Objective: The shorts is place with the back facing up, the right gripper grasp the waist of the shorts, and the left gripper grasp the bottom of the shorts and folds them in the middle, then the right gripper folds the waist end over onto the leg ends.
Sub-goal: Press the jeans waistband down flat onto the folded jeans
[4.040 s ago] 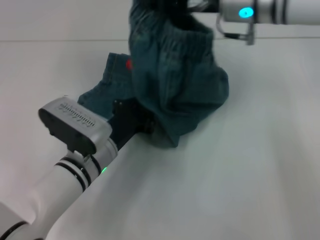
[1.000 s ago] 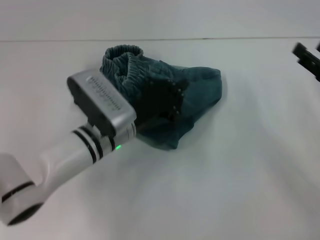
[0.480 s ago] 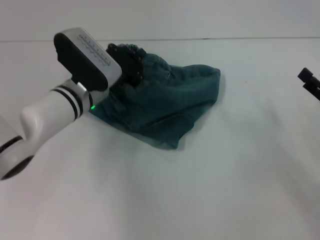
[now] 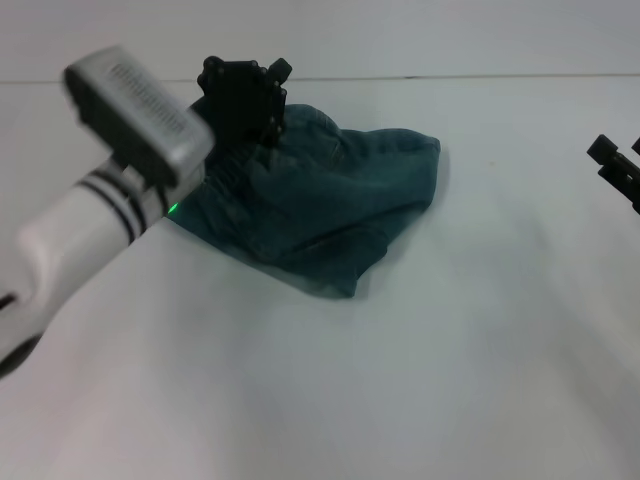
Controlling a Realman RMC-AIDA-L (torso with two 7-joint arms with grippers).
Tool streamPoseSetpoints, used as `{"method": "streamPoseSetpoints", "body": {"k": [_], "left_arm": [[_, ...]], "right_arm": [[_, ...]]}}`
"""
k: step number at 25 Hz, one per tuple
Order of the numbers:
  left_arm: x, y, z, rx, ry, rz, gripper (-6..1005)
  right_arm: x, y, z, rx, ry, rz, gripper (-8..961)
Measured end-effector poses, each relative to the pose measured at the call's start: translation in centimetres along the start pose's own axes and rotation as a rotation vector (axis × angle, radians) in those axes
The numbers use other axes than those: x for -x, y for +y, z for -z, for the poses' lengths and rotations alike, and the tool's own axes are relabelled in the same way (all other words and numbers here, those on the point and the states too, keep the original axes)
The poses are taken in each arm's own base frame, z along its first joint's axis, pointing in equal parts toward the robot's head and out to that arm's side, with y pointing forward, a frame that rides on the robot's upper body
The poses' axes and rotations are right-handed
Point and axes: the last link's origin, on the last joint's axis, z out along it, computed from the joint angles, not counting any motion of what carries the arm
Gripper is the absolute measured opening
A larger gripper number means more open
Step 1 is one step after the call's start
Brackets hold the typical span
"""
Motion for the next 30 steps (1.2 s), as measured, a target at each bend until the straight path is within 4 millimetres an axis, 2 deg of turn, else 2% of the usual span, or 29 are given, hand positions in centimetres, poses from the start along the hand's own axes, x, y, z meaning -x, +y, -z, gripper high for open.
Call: {"method": "streamPoseSetpoints", "body": {"k": [3,6,9,14,17,20,23,30], "left_arm": [[-0.3,1.5,2.4,0.046,0.124,0.016,0],[0.2,4.1,4.4,0.162,0.159,0.001,-1],[1.5,5.7,5.1,0.223,0.095,0.005,-1],[3.5,6.0,5.7,0.215,-0.019,0.008,-1],[4.0,5.3,4.9,0.201,-0.083,-0.014,0],[4.3,3.8,2.6,0.179,-0.197,-0.071,0],[3.6,2.5,0.7,0.155,-0.238,-0.112,0],[2.0,0.0,-1.2,0.109,-0.227,-0.124,-1]], "right_arm": [[-0.2,0.0,0.1,-0.005,0.006,-0.004,867],[-0.4,0.0,0.0,-0.005,0.010,-0.004,867],[-0.5,0.1,0.1,-0.005,0.015,-0.006,867],[-0.9,0.1,0.0,-0.011,0.028,-0.016,867],[-1.1,0.1,-0.1,-0.015,0.037,-0.019,868],[-1.3,0.2,-0.2,-0.011,0.051,-0.019,873],[-1.6,0.4,-0.2,-0.006,0.062,-0.022,879],[-2.1,0.6,-0.4,-0.001,0.081,-0.026,891]]}}
